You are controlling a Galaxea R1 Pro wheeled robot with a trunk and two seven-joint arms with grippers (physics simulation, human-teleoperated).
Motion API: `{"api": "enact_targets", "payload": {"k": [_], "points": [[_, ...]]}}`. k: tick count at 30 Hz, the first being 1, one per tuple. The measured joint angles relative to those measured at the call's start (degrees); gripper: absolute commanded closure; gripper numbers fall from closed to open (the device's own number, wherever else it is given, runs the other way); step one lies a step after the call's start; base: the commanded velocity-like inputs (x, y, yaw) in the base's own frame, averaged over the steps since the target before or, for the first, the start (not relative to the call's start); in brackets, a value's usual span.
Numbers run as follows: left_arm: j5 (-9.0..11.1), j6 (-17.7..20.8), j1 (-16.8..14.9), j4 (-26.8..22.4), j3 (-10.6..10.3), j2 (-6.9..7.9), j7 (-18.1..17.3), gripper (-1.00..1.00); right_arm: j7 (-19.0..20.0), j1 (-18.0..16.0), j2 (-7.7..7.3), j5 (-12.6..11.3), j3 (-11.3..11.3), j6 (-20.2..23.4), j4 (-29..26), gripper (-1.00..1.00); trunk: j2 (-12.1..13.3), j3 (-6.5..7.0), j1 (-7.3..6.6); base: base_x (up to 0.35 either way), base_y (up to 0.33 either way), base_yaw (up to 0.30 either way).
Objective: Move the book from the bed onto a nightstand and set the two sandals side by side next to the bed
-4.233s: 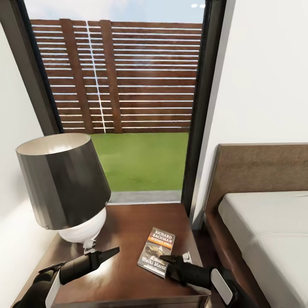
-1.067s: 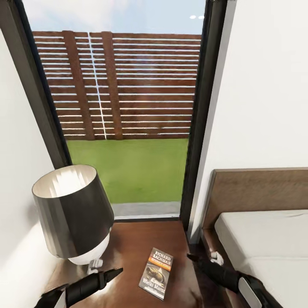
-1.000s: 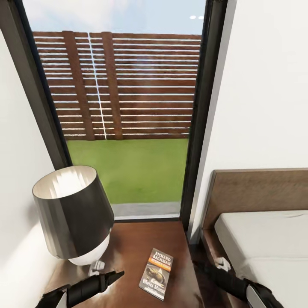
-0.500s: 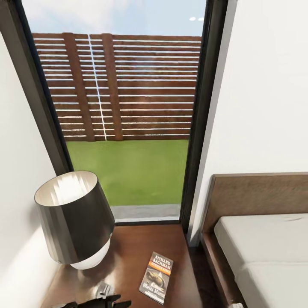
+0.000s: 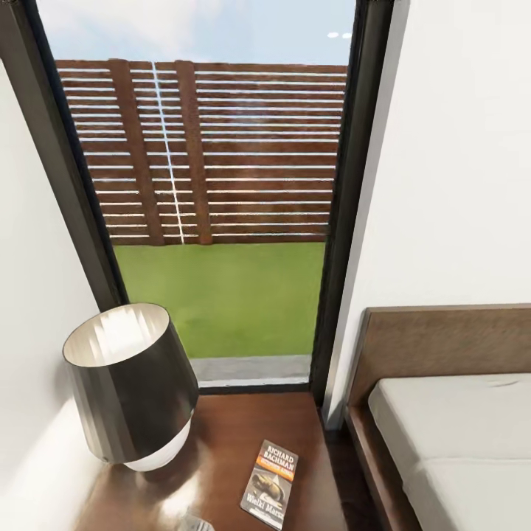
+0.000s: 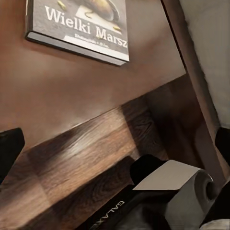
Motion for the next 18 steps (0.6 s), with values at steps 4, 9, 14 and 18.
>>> {"api": "enact_targets", "payload": {"k": [4,9,14,18], "points": [[-3.9,-2.6,0.1,3.1,-0.2,0.03,2.6,-1.0,0.0,0.0,0.01,0.0,0.0,-1.1,3.6,-1.0,1.6,0.72,-0.88,0.0,0.0,0.0],[-6.5,-4.0,0.1,7.0,-0.1,-0.02,8.0,-1.0,0.0,0.0,-0.02,0.0,0.0,-1.8,6.5,-1.0,3.6,1.62,-1.98,0.0,0.0,0.0],[-7.0,-4.2,0.1,9.3,-0.1,0.4,9.4,-1.0,-0.1,0.0,-0.06,-0.1,0.0,-1.9,8.7,-1.0,5.6,2.51,-3.08,0.0,0.0,0.0],[-7.0,-4.3,1.0,10.3,-0.2,1.44,10.0,-1.0,-0.2,0.1,-0.07,-0.1,0.0,-2.0,12.2,-1.0,7.2,3.23,-3.95,0.0,0.0,0.0]]}}
